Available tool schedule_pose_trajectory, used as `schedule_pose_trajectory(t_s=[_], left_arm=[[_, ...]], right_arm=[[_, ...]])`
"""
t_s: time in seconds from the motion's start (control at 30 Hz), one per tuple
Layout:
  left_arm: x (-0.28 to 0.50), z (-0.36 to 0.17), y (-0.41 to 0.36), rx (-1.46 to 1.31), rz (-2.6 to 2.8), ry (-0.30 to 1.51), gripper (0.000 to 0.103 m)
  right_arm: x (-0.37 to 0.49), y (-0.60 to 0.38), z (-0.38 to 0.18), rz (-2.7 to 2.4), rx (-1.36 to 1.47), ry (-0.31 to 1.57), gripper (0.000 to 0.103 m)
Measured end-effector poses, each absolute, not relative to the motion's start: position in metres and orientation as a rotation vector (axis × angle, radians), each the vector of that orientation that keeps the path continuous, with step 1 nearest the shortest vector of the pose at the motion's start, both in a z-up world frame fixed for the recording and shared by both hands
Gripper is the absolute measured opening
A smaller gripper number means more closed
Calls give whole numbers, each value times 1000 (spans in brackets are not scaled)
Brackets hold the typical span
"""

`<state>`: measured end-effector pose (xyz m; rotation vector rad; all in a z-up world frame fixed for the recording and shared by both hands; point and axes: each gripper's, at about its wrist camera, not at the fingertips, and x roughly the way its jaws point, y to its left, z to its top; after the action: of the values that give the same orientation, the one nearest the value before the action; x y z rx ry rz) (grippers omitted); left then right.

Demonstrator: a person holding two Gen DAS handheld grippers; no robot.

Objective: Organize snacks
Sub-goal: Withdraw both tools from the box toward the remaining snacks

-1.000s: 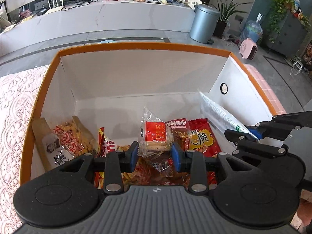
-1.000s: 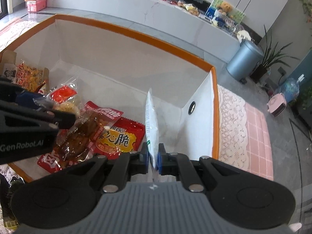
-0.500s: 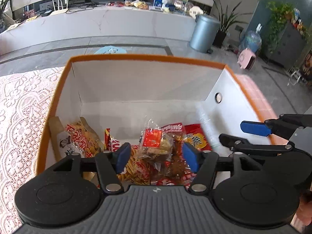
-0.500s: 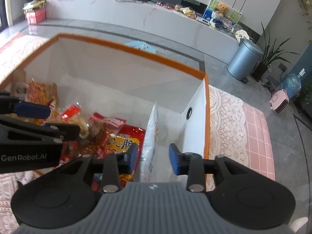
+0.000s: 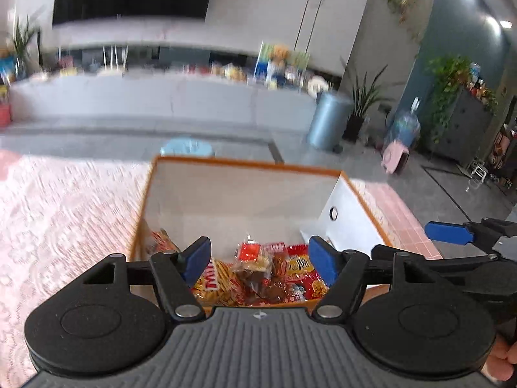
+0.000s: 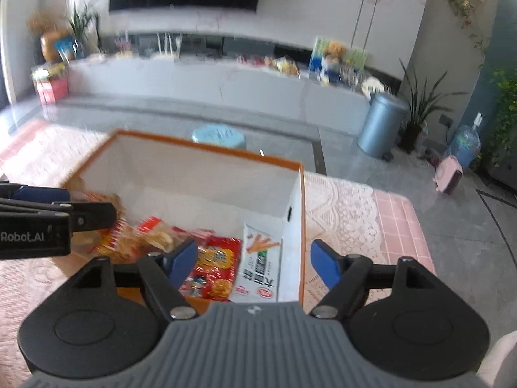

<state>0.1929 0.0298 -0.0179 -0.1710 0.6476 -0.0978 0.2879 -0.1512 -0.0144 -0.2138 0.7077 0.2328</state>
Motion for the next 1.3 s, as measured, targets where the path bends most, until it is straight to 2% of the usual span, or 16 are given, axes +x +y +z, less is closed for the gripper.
schedule_pose_trajectory(t_s=[0.27,0.47,0.67,1.0,1.3], left_arm=[[135,2,19,-84,-138,550,81],[106,-2,18,-99,-150,579,81],[98,-33,18,-126,-181,684,81],[91,-82,19,-122,-205,794,78],[97,-100,20,-162,-204,847,76]], right_arm=[[205,-165,0,311,-86,602,80],[156,-168,-13,295,2,593,80],[123,-170,-34,257,49,621,80],[109,-180,-83,176,29,713,80],[120,-179,-111,170,13,792,80]])
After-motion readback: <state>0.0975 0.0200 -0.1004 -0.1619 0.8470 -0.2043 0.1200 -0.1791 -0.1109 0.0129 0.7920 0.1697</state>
